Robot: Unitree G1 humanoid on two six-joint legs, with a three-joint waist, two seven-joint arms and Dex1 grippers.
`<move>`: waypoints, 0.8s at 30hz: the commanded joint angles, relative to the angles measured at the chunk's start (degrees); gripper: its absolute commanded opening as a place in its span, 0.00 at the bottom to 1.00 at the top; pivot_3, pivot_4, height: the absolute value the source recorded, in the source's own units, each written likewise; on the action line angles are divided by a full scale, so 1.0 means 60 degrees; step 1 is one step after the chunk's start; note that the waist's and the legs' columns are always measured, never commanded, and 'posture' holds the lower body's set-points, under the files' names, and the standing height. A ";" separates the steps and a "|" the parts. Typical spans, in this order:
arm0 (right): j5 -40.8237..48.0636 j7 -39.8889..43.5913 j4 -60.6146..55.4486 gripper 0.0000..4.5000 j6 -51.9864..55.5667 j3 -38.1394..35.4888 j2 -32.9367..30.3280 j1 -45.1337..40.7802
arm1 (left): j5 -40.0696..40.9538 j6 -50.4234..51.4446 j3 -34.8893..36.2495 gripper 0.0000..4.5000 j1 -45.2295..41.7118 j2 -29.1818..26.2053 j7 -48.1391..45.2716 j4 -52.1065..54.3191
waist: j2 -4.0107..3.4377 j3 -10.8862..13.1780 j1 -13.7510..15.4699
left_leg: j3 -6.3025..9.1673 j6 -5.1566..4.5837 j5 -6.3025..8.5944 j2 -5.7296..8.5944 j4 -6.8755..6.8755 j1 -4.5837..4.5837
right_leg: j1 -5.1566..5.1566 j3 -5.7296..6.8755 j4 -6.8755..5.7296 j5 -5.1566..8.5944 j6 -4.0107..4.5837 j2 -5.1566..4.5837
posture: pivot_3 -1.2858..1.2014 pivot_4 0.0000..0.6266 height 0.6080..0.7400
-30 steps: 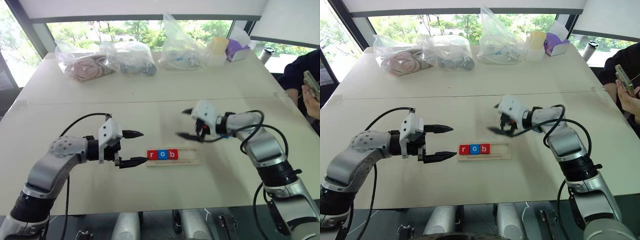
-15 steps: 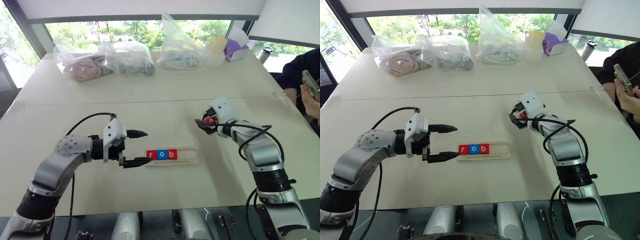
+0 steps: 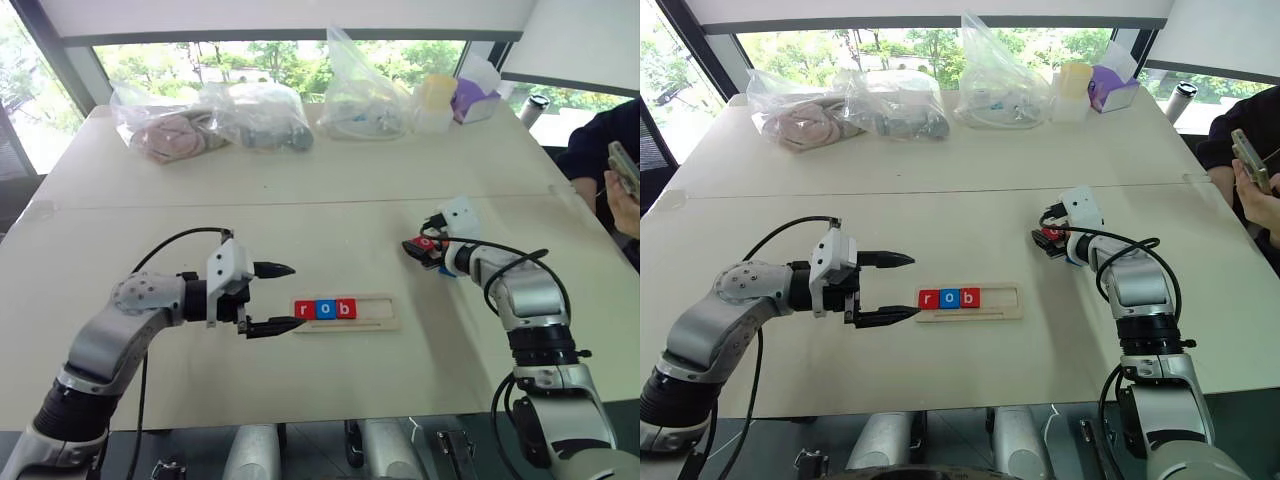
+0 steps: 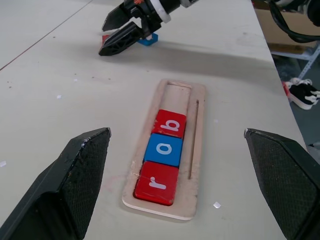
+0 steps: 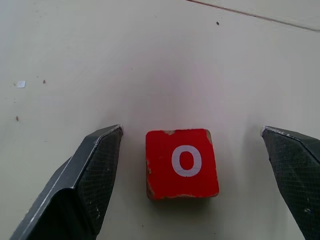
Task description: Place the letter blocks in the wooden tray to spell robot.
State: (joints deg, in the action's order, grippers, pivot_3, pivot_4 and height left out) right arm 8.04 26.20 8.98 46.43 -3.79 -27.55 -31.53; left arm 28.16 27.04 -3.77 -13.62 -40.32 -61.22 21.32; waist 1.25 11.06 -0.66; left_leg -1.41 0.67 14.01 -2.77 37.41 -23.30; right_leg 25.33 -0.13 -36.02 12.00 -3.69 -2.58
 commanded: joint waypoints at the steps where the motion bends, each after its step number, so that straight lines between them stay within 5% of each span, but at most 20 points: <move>1: 0.0256 0.0024 -0.0492 0.88 0.0721 -0.0247 -0.0162 0.0154 | 0.0120 -0.0091 0.0089 1.00 -0.0087 -0.0045 -0.0028 0.0280 | -0.0001 0.0000 -0.0003 | 0.0000 0.0000 0.0000 0.0000 0.0000 0.0000 | 0.0000 0.0000 0.0000 0.0000 0.0000 0.0000 | 0.52 0.24 1.00; 7: 0.0662 -0.0059 -0.1539 0.26 0.1663 -0.0433 -0.0102 0.0572 | 0.0015 -0.0212 -0.0026 1.00 -0.0294 0.0081 -0.0044 0.0021 | -0.0001 -0.0001 -0.0016 | 0.0001 0.0000 0.0000 0.0000 -0.0002 0.0001 | 0.0001 0.0000 0.0000 0.0000 0.0000 0.0001 | 0.52 0.24 1.00; 19: 0.1736 -0.1207 -0.5944 0.25 0.5786 -0.2030 0.0507 0.0777 | -0.0063 -0.0441 -0.0206 1.00 -0.0537 0.0172 -0.0294 -0.0369 | -0.0004 0.0001 -0.0013 | 0.0003 0.0000 0.0000 -0.0001 -0.0017 -0.0004 | 0.0014 -0.0001 0.0000 0.0002 -0.0001 0.0003 | 0.52 0.24 1.00; 24: 0.2073 -0.2076 -0.9155 0.25 0.7678 -0.2854 0.1849 0.2620 | -0.0044 -0.0462 -0.0244 1.00 -0.0529 0.0180 -0.0356 -0.0438 | -0.0001 -0.0004 0.0021 | 0.0014 0.0000 0.0000 -0.0002 -0.0025 -0.0011 | 0.0017 0.0008 0.0005 0.0006 -0.0006 0.0000 | 0.52 0.24 1.00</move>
State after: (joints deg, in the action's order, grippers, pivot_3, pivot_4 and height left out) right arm 19.40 15.57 -40.70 90.90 -19.66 -17.44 -17.87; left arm 27.65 25.41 -5.78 -16.45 -39.15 -62.97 18.07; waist 1.25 11.04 -0.53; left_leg -1.32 0.67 14.02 -2.78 37.25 -23.36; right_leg 25.42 -0.07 -35.98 12.05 -3.74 -2.59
